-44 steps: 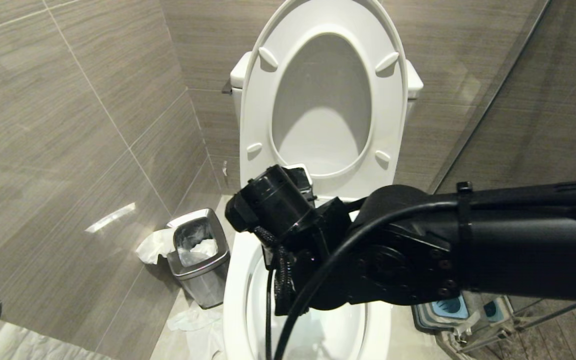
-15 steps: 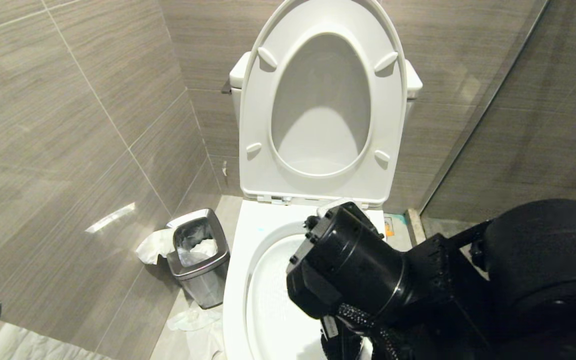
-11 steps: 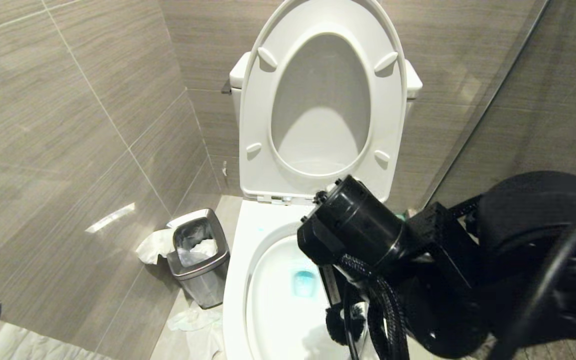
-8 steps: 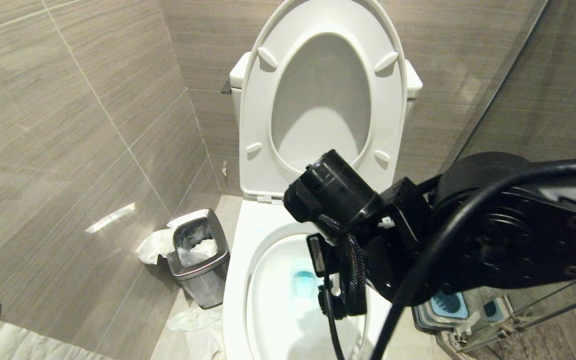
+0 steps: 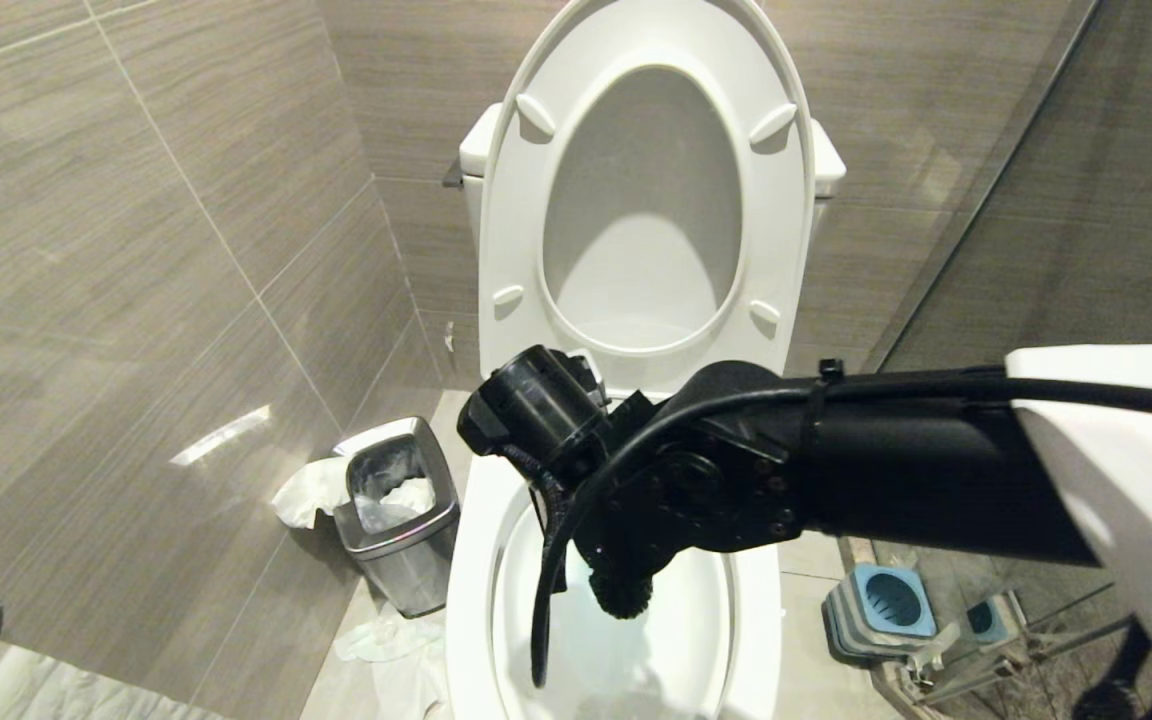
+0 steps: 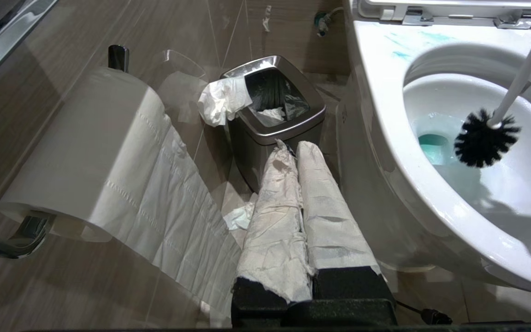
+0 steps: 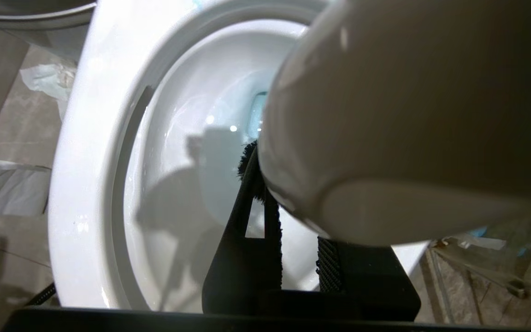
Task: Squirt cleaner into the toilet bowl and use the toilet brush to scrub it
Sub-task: Scrub the toilet bowl
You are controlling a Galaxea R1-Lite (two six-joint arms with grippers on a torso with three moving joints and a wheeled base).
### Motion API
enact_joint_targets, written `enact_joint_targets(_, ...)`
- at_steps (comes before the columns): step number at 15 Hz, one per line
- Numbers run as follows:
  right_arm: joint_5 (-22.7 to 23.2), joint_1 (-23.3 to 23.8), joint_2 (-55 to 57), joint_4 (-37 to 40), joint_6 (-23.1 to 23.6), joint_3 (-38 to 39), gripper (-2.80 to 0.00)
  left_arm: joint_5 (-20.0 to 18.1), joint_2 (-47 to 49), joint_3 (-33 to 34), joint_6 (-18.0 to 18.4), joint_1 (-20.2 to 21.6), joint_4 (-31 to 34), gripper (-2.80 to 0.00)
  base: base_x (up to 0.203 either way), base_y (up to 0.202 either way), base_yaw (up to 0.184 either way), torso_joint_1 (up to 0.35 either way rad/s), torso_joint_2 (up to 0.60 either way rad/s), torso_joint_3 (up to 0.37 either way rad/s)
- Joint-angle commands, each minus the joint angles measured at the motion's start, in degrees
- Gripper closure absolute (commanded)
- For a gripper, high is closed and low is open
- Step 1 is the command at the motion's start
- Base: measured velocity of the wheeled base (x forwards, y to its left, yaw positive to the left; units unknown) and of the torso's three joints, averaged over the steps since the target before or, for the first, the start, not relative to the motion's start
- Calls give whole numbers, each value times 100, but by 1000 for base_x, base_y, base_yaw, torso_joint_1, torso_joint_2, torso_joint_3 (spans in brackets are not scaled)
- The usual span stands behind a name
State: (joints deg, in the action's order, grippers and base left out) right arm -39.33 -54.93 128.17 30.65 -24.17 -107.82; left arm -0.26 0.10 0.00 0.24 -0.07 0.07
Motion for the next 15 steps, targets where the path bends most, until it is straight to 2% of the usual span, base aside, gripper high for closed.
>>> enact_joint_targets(1,-22,41,799,-4,-128,-303,0,0,-1,0,2,0,1,0,0,0,0,0,0,0)
enact_joint_targets(3,-20,143,1321,-88,-220,-549,0,0,-1,0,2,-1,1,0,0,0,0,0,0,0)
enact_joint_targets(6,-127,340,1905,-656,-167,-605,0,0,-1,0,2,-1,1,0,0,0,0,0,0,0)
enact_joint_targets(13,-13,453,92,-393,-118,-578,0,0,-1,0,2,7,1,0,0,0,0,0,0,0)
enact_joint_targets(15,12,601,-114,-237,-106,-573,0,0,-1,0,2,-1,1,0,0,0,0,0,0,0)
